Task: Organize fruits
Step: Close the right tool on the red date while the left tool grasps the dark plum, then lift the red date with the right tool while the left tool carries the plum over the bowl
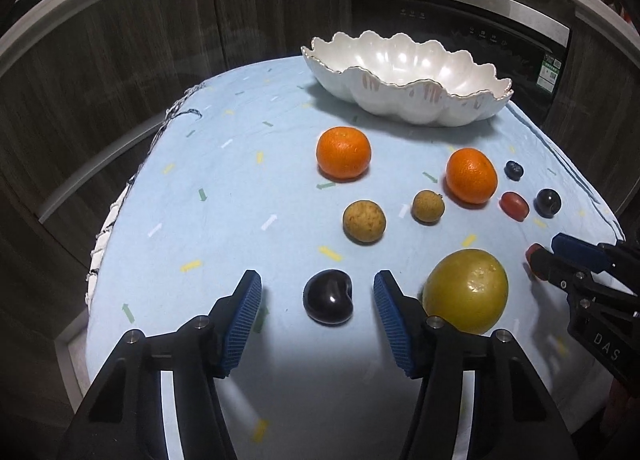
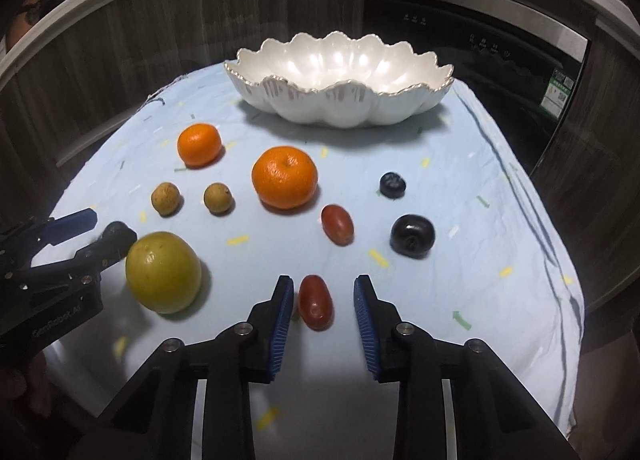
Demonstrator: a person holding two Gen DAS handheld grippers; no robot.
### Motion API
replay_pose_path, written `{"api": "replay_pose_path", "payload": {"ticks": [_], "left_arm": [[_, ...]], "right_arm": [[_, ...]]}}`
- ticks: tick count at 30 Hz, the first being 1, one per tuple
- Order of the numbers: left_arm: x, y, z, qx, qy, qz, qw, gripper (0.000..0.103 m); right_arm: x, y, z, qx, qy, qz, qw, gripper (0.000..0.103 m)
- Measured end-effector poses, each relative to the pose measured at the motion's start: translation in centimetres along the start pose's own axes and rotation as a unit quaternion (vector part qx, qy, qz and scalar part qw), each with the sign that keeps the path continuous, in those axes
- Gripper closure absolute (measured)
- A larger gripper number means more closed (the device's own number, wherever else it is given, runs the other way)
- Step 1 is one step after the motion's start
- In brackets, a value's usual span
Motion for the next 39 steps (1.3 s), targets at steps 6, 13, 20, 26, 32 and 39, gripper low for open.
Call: {"api": "replay_pose_path", "payload": {"ticks": [6, 13, 20, 26, 32, 39], "left_arm": [[0.2, 0.2, 0.4, 0.002, 0.006, -0.002, 1.0000, 0.047], [0.3, 0.0, 1.1, 0.017, 0.013, -0.007, 0.9997, 0.057], [0.3, -0.1, 1.0, 0.017, 0.011, -0.004, 0.9998, 0.070], [0.2, 0.0, 0.9, 0.017, 0.010, -0.004, 0.9998, 0.073], [-0.1, 0.1, 0.5, 0.014, 0.002, -0.003, 0.9999, 0.074], [-0.1, 0.3, 0.3, 0.015, 0.001, -0.005, 0.9999, 0.074]], "right_arm": [[0.3, 0.4, 0.4, -0.003, 0.008, -0.007, 1.000, 0.072], [0.6, 0.4, 0.8, -0.005, 0.018, -0.008, 1.000, 0.079], [0.5, 0.4, 0.8, -0.008, 0.018, -0.006, 1.000, 0.084], [0.5, 0.4, 0.8, -0.009, 0.019, -0.004, 1.000, 0.084], [0.3, 0.0, 0.7, -0.004, 0.017, 0.005, 1.000, 0.084], [-0.1, 0.4, 0.1, -0.004, 0.005, -0.006, 1.000, 0.084]]}}
Point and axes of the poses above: each gripper's, at about its wrist camera, not at the fingertips, and z roughly the way its jaws point, y to its left, x to its underside, the point moved 8 cm from there along z, roughly the way its jaws point, and after that the axes turned 12 degrees about z, right-handed, at the moved point
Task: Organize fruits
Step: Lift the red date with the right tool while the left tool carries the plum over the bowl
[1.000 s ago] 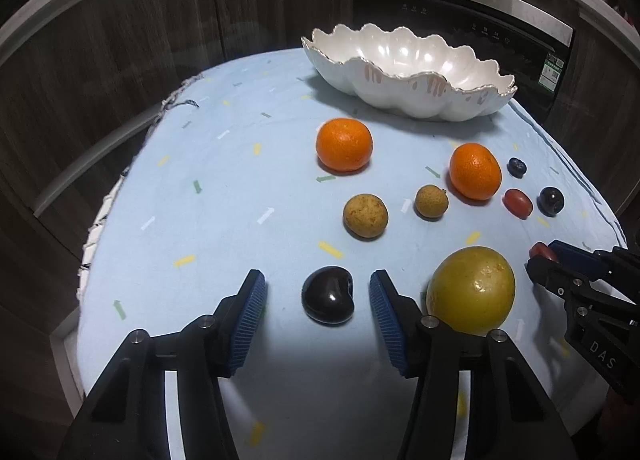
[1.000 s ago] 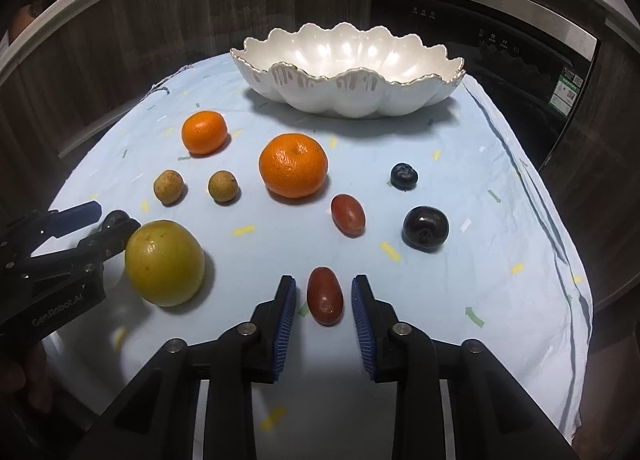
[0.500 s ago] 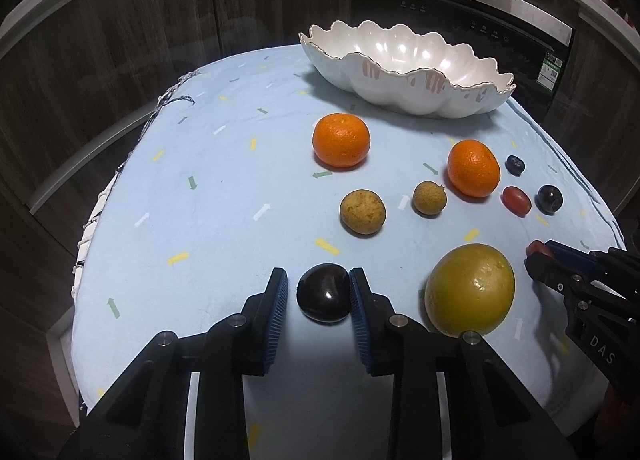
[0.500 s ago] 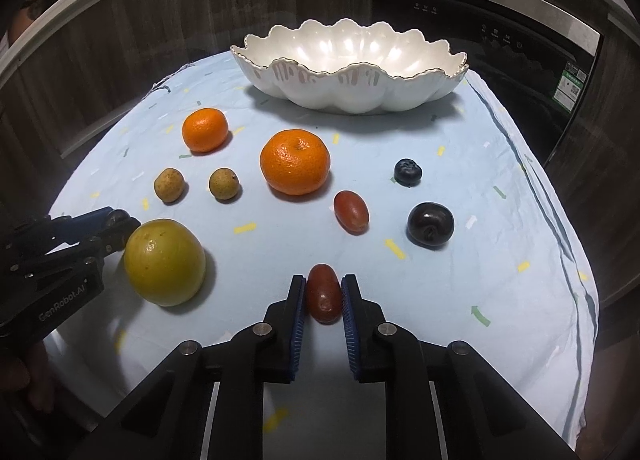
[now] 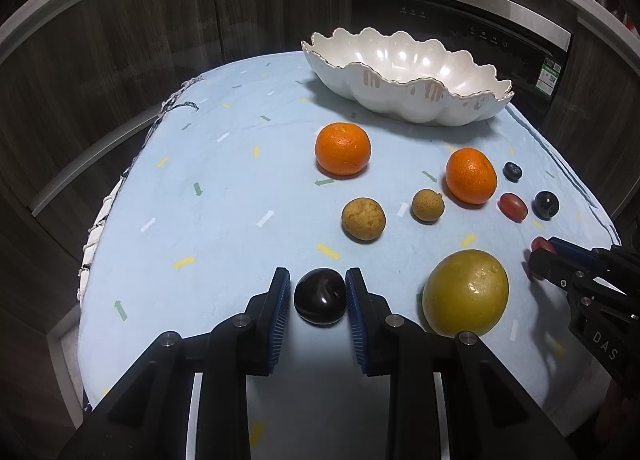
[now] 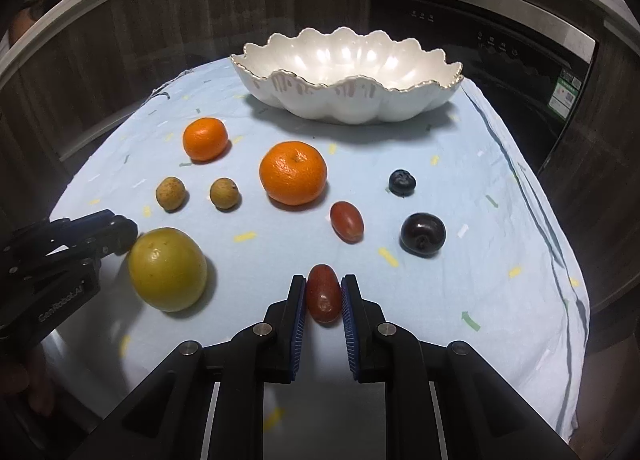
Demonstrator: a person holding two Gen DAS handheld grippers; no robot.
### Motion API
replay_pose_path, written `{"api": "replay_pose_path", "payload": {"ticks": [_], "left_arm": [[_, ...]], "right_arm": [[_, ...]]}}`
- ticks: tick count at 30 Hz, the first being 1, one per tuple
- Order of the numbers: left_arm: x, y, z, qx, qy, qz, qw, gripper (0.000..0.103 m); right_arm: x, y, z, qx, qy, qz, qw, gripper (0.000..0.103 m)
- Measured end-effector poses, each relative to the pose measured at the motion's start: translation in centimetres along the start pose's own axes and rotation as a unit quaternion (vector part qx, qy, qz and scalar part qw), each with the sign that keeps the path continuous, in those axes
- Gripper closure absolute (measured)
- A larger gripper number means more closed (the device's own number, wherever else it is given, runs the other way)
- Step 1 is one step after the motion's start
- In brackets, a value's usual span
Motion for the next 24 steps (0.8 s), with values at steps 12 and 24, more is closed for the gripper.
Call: {"api": "replay_pose_path", "payload": {"ticks": [12, 24], "left_arm": [[-0.5, -0.2, -1.3, 0.001, -0.023, 0.007, 0.9997, 0.077], [-1.8, -0.1, -3.3, -0.018, -0.056, 0.021, 0.9981, 0.077]], "right_arm": [[-0.7, 0.2, -1.3, -0.001, -0.020, 0.001, 1.000, 0.084], [-2.0, 0.4, -2.8, -0.008, -0.046, 0.004, 0.999, 0.084]]}}
Point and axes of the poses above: each gripper's, at about its wrist camera, not at the fingertips, and z roughly the way its jaws point, y to its left, x to its underside, the point moved 8 cm from there along z, roughly the way its jaws point, and after that the axes turned 12 degrees about z, right-handed, at the moved point
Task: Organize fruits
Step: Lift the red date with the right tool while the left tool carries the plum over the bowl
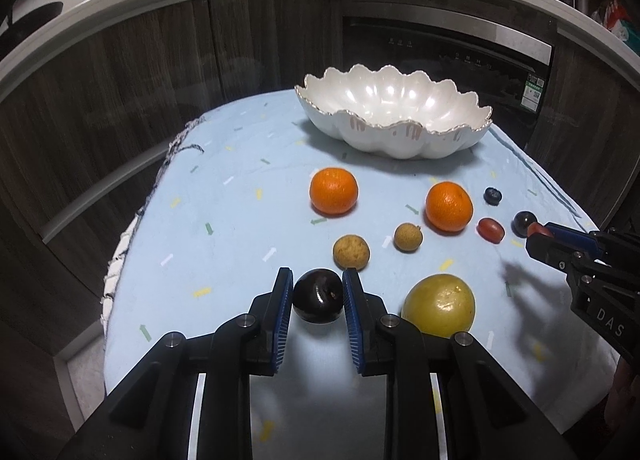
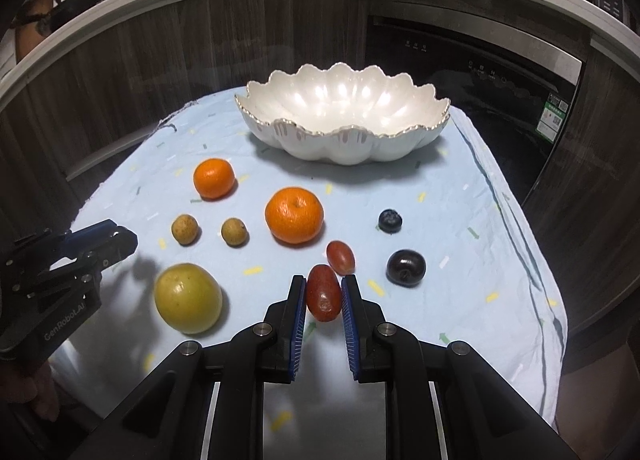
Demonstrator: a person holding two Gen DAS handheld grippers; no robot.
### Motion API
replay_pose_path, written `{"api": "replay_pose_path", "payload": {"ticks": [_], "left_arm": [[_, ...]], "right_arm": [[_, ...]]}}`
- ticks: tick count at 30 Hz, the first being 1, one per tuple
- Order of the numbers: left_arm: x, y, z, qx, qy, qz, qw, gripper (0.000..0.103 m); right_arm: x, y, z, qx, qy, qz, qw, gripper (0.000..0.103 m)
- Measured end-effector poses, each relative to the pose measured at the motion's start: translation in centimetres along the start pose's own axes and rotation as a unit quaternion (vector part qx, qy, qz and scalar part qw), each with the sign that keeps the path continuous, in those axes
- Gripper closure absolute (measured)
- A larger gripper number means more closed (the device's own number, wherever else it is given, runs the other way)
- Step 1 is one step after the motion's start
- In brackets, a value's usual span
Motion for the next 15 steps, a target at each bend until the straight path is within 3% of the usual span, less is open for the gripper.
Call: {"api": "replay_pose_path", "payload": {"ticks": [15], "left_arm": [[-2.5, 1.0, -1.3, -0.009, -0.017, -0.008, 0.9998, 0.077]], "right_arm": [[-3.0, 1.0, -1.6, -0.008, -0.034, -0.014, 0.999, 0.084]]}}
Point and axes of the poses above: each gripper's, at about its wrist camera, not at the fingertips, and z roughly the way its jaws point, y to its left, x to its underside, the point moved 8 cm from there along z, roughly the way its jaws point, and after that the axes turned 12 degrees about z, right-handed, at the moved point
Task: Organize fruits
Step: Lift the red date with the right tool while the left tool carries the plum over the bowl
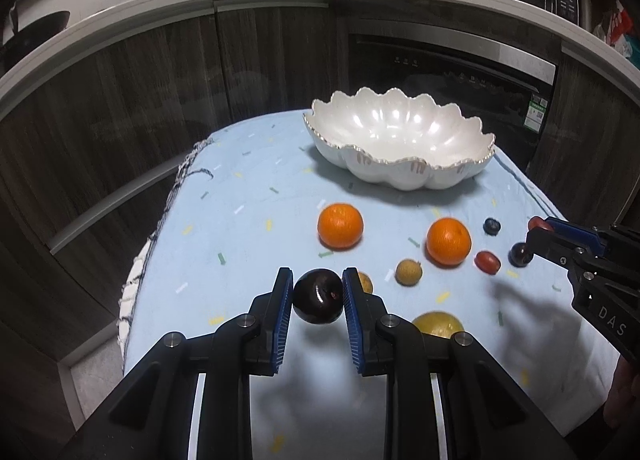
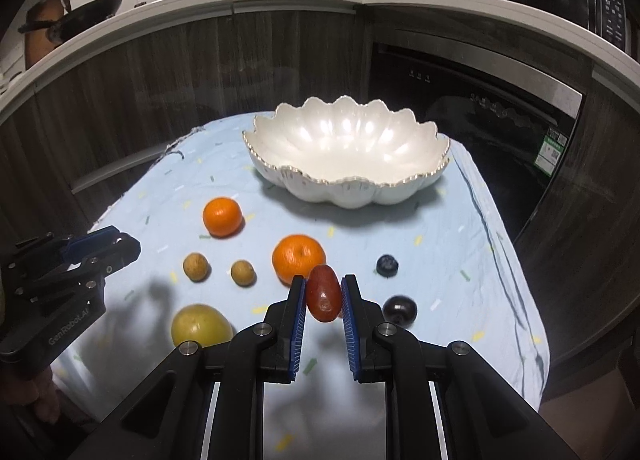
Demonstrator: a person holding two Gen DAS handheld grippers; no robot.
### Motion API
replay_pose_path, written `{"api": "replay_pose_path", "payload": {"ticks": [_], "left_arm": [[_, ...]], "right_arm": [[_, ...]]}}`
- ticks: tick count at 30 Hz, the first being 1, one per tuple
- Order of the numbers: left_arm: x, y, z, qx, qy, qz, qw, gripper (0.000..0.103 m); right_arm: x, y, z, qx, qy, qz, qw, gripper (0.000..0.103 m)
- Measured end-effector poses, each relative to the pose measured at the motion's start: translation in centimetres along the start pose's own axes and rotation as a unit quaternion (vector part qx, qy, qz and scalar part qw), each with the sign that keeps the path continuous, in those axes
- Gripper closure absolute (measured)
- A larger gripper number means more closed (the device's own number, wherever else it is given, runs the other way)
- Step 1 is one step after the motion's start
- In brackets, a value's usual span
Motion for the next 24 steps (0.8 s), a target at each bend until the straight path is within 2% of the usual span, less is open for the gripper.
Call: {"api": "replay_pose_path", "payload": {"ticks": [9, 24], "left_arm": [[-2.5, 0.7, 0.7, 0.001, -0.004, -0.010, 0.9999, 0.077], [-8.6, 0.3, 2.5, 0.016, -0.027, -0.002, 0.9995, 0.077]], "right_arm": [[-2.4, -0.2, 0.5, -0.001, -0.008, 0.006, 1.000, 0.084], [-7.5, -1.0, 1.4, 0.002, -0.037, 0.017, 0.999, 0.084]]}}
Point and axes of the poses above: each gripper's, at about its wrist camera, not at the fingertips, and z roughly the way its jaws point, y to its left, x to its underside, the point moved 8 cm from there along z, roughly the way its jaws point, and after that the axes turned 12 degrees about z, right-handed, at the moved point
